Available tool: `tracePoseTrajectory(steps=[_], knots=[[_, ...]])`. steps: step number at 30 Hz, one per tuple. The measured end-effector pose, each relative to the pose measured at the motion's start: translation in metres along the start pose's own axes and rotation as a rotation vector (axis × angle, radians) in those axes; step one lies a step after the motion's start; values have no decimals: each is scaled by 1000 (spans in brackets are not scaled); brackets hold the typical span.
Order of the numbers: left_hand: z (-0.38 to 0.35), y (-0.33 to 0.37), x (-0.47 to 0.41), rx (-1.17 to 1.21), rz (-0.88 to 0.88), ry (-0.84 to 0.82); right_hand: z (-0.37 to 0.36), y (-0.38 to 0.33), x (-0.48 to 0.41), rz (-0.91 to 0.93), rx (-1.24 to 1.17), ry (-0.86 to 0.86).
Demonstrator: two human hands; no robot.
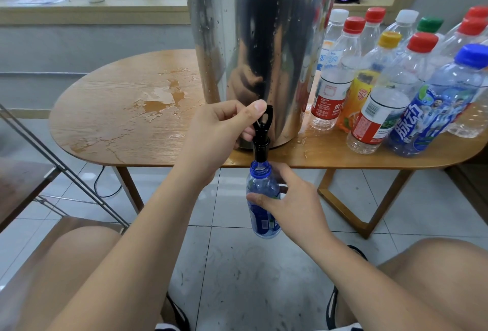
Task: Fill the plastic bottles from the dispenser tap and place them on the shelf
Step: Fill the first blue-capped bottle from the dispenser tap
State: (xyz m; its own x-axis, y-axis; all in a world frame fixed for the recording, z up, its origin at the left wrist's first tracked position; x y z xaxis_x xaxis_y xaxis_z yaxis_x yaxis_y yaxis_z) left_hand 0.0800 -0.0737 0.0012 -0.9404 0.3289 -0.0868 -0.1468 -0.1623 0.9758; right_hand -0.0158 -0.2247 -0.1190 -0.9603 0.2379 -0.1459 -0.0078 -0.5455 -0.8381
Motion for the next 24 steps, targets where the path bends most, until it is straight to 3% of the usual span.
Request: tracePoseTrajectory(steps=[24], knots=[[1, 0, 1, 2, 3, -6, -1, -4, 3, -16, -2, -22]])
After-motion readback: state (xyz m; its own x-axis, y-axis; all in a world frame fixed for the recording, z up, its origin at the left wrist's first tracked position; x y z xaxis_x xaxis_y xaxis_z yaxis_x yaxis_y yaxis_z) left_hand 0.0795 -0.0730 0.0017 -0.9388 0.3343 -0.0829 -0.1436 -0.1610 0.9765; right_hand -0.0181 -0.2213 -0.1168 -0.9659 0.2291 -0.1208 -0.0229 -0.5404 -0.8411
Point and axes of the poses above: each hand's wrist, its own x-axis away from the middle knuckle, its own z-axis out of the back of the hand, y = z × x, the point moved 5 cm from there along -x, towards the middle knuckle, and after that the axes turned 5 degrees about z, right-handed, at the moved point
